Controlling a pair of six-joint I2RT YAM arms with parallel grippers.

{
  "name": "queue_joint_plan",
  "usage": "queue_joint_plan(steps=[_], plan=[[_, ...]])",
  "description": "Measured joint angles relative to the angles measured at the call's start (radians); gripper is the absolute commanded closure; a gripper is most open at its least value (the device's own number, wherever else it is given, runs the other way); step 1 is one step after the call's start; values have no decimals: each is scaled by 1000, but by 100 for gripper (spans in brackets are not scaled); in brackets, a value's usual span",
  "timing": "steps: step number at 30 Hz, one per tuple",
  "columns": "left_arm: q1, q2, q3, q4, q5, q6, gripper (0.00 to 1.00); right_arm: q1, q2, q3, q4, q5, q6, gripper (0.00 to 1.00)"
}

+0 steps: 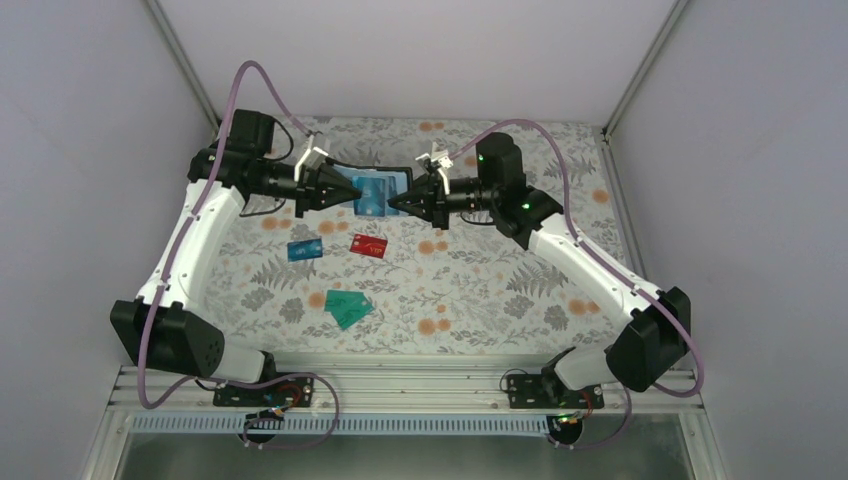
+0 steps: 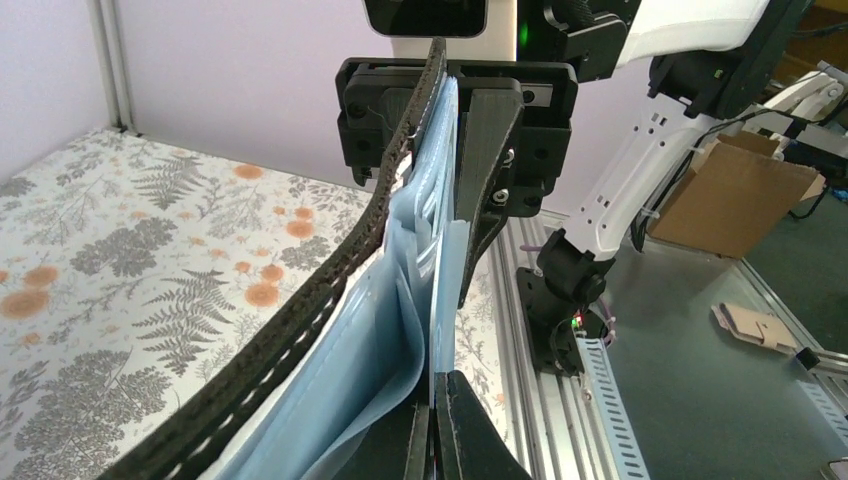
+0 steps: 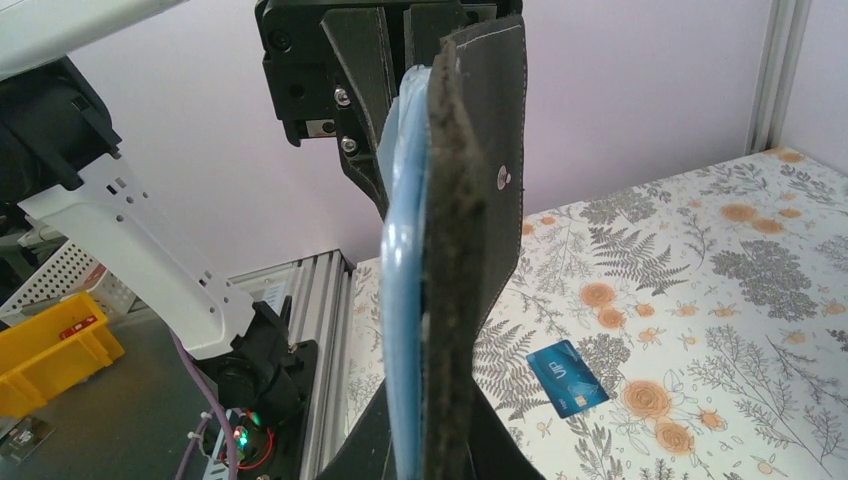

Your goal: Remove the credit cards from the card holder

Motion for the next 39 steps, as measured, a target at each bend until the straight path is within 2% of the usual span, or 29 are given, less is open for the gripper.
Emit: queue_joint_plan(steps=[18,24,30,34,39], plan=[[-1,5,3,40,-22,-26,98,-41,0,0,-13,-23,-10,96],[22,21,5,62,-80,-58,98,-130,-21,-51,-24,-27,-12,96],[20,29,5,65,-106,-64,98,-141,-40,-68,-33,-41,-27,96],[19,32,45,20,-232,-15,98,-166,-40,-69,-44,-30,-26,96],[32,31,93,-48,-639,141,98,-237,-32,-69,-66,6,-13,96]])
